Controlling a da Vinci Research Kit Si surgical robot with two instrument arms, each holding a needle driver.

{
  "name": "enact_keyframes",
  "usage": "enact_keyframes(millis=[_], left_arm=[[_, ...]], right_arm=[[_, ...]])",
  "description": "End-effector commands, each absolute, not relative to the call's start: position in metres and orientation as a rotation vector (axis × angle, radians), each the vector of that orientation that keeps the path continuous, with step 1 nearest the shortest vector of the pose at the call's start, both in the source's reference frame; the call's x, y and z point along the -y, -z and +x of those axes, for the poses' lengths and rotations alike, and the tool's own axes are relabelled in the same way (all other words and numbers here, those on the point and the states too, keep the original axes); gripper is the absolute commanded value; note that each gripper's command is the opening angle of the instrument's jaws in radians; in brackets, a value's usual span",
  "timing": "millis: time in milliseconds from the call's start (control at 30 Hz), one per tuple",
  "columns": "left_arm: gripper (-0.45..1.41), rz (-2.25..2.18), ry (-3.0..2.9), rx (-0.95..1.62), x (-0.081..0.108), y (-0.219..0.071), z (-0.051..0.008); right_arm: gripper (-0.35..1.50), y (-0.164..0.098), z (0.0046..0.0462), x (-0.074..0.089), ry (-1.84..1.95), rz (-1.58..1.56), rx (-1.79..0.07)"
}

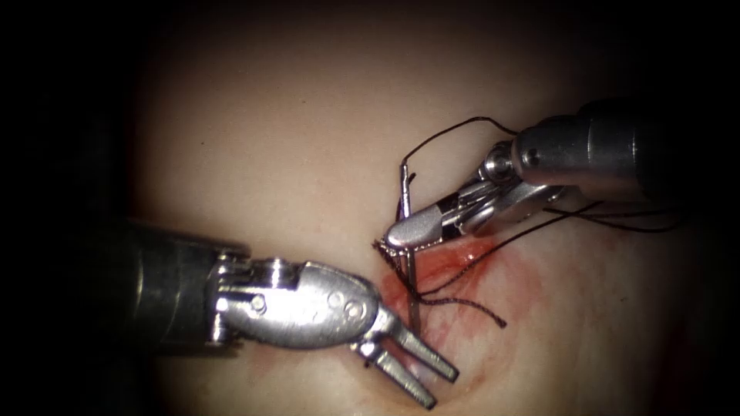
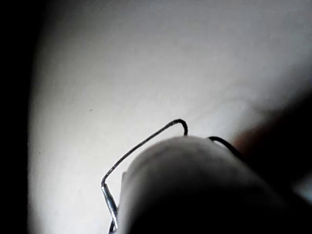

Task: Wound Closure

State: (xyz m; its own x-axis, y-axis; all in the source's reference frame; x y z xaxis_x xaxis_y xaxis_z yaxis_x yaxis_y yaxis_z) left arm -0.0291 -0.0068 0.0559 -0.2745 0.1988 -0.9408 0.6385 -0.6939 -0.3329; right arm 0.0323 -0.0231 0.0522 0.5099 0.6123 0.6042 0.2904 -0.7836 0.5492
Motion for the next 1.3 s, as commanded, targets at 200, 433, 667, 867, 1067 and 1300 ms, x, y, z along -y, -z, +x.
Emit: enact_keyframes(millis=[200, 433, 667, 867, 1067, 1300], left_arm=[[0.17, 1.668, 2.042, -1.032, 0.0070, -0.0564, -0.0295], [0.17, 1.668, 2.041, -1.032, 0.0070, -0.0564, -0.0295], [0.17, 1.666, 2.041, -1.031, 0.0071, -0.0566, -0.0295], [0.19, 1.663, 2.042, -1.037, 0.0072, -0.0567, -0.0294], [0.19, 1.661, 2.039, -1.036, 0.0070, -0.0570, -0.0292], [0.19, 1.659, 2.042, -1.029, 0.0069, -0.0575, -0.0289]], right_arm=[[-0.35, -0.0517, 0.0333, 0.0235, -1.169, 2.406, -0.708], [-0.35, -0.0514, 0.0327, 0.0238, -1.180, 2.419, -0.664], [-0.35, -0.0506, 0.0329, 0.0244, -1.181, 2.434, -0.619], [-0.35, -0.0509, 0.0328, 0.0241, -1.185, 2.434, -0.622], [-0.35, -0.0501, 0.0329, 0.0238, -1.187, 2.440, -0.621], [-0.35, -0.0499, 0.0329, 0.0238, -1.184, 2.443, -0.619]])
